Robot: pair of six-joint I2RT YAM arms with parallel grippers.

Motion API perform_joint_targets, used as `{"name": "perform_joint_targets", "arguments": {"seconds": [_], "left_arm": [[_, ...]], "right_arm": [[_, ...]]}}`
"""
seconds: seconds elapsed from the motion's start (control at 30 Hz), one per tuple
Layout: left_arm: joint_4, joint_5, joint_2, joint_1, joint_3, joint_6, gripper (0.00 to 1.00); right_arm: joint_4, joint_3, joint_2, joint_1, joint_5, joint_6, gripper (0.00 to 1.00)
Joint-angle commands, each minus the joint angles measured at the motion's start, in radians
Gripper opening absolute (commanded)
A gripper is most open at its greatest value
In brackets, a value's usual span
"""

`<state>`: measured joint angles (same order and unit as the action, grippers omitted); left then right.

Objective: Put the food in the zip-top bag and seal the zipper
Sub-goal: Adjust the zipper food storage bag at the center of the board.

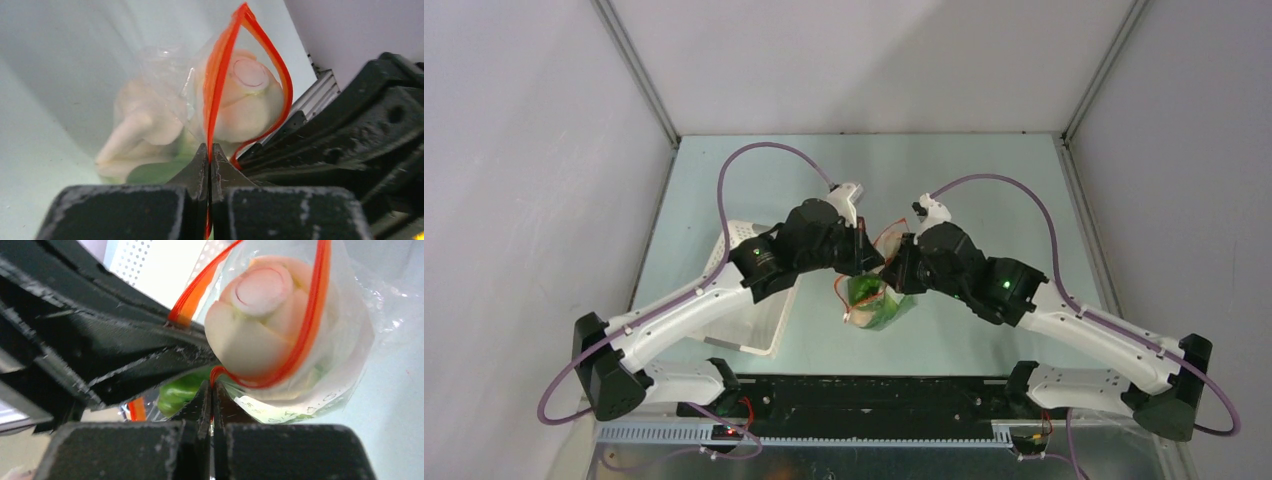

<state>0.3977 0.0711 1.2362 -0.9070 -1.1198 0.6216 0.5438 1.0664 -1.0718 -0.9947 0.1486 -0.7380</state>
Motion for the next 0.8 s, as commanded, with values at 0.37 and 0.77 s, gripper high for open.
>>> {"name": "perform_joint_targets", "arguments": {"seconds": [0.37, 0.77], "left_arm": [[-0.116, 0.15, 0.062, -0.022, -0.023, 0.087, 0.0], [-0.071, 0.183, 0.101, -0.027, -0.064, 0.085, 0.0]], "right_arm": [[-0.113, -0.014, 0.026, -0.007, 0.197, -0.043, 0.0], [-0.208, -0.026, 0.064, 0.01, 0.07, 0.033, 0.0]]}}
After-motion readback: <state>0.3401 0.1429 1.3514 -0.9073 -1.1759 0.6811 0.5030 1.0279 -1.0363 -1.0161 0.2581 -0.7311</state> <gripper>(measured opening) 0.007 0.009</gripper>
